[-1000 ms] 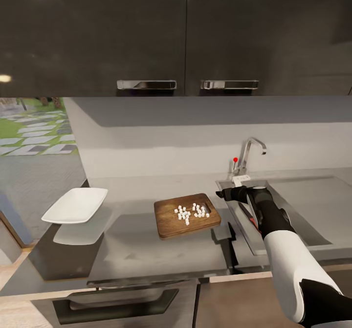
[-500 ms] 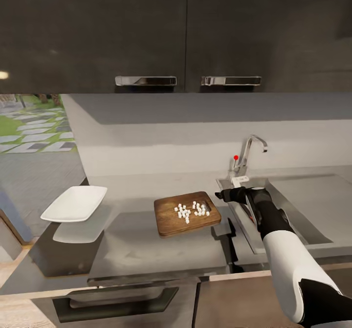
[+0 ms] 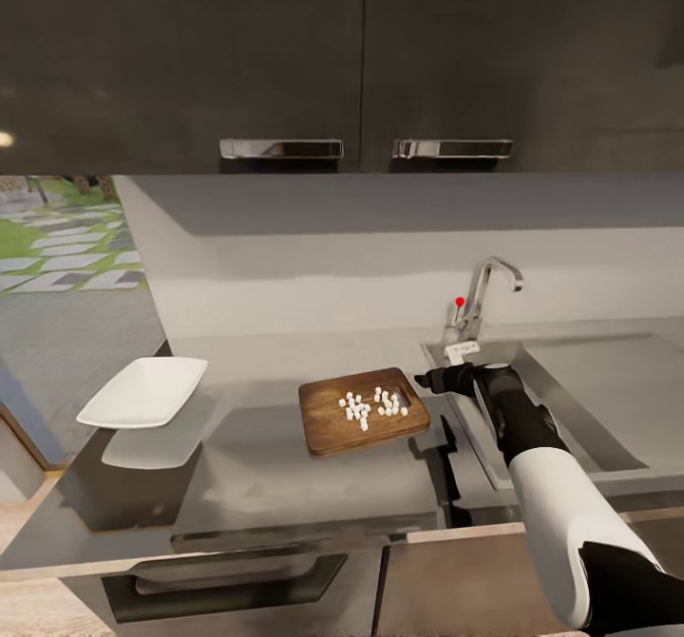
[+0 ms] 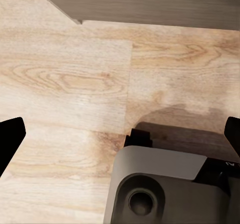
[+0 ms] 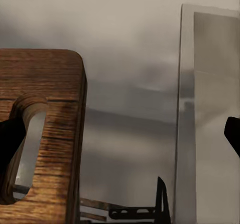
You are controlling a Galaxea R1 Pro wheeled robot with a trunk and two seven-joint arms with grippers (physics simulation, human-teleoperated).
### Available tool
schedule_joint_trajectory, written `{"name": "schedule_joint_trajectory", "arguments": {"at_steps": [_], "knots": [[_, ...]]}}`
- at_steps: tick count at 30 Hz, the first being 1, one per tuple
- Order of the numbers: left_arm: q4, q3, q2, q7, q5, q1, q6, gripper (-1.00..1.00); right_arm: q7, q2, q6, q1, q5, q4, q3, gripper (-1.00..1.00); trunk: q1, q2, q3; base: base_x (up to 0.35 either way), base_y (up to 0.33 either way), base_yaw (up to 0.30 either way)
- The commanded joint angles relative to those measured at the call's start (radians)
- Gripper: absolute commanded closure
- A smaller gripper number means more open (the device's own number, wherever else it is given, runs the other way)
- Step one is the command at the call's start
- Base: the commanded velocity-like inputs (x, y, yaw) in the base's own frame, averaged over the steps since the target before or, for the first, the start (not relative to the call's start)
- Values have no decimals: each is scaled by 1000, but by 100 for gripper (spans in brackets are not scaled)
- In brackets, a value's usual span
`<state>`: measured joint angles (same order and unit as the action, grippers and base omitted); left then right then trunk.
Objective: In the kitchen, take the Vidalia onion out of the sink, dice it on the chopping board with the paring knife, put the diced onion into the bowl on the countertop, then place both the paring knife and the chopping board into the sink.
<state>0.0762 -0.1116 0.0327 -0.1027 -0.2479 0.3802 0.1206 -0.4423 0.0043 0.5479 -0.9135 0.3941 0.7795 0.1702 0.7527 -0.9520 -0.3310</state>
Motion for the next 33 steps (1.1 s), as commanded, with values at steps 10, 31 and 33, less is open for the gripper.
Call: {"name": "schedule_joint_trajectory", "arguments": {"at_steps": [10,31,33], "knots": [[4,-8,0,0,-8,2,7,-100,-9,2,3,-1,9,1,3,-100,0,-1,-14,0,0,0],[5,-9,0,0,-8,2,7,-100,-9,3,1,-1,9,-5,2,-100,0,-1,-35,0,26,0],[5,-9,0,0,-8,2,7,-100,-9,3,2,-1,9,-5,2,-100,0,-1,-35,0,32,0]]}}
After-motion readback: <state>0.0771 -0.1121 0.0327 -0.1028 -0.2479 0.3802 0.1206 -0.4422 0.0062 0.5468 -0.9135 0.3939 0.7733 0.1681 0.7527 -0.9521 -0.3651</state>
